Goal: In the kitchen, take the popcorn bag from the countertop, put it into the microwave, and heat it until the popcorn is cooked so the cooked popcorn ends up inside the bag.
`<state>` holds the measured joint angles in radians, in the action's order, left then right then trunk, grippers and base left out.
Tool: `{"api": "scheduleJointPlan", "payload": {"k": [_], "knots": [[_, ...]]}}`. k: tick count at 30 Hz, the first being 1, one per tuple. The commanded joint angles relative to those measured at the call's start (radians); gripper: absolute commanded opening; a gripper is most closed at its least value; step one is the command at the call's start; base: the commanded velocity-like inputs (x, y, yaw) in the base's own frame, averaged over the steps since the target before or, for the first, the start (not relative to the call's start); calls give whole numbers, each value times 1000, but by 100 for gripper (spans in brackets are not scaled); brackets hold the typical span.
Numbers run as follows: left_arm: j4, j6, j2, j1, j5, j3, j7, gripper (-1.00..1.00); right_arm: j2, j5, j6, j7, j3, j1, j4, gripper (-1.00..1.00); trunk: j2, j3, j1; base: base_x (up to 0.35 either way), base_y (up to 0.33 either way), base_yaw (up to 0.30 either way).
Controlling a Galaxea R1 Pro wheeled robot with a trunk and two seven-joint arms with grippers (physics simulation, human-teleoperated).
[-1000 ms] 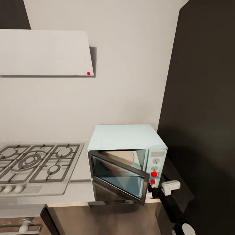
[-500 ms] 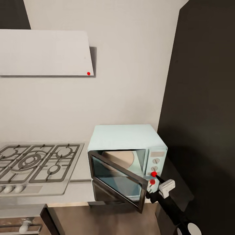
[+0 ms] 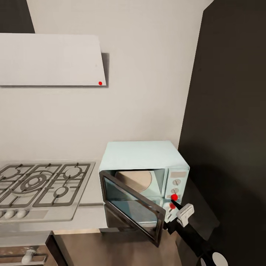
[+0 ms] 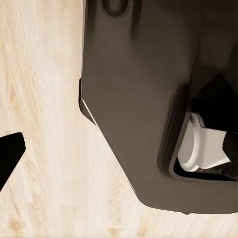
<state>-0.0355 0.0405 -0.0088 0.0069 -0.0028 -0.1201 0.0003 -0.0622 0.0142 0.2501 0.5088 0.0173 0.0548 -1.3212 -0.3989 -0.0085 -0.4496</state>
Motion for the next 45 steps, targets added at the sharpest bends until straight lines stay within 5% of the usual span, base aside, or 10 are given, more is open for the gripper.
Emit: {"api": "scheduleJointPlan", "payload": {"k": [1, 45], "knots": [[-3, 4, 0, 1, 0, -7, 0, 100, -1, 3, 3, 2, 1, 0, 1, 100, -1, -1, 0, 0, 0, 0], [-3, 4, -2, 1, 0, -7, 1, 100, -1, 2, 0, -9, -2, 0, 2, 100, -1, -1, 0, -80, -16, 178]]}}
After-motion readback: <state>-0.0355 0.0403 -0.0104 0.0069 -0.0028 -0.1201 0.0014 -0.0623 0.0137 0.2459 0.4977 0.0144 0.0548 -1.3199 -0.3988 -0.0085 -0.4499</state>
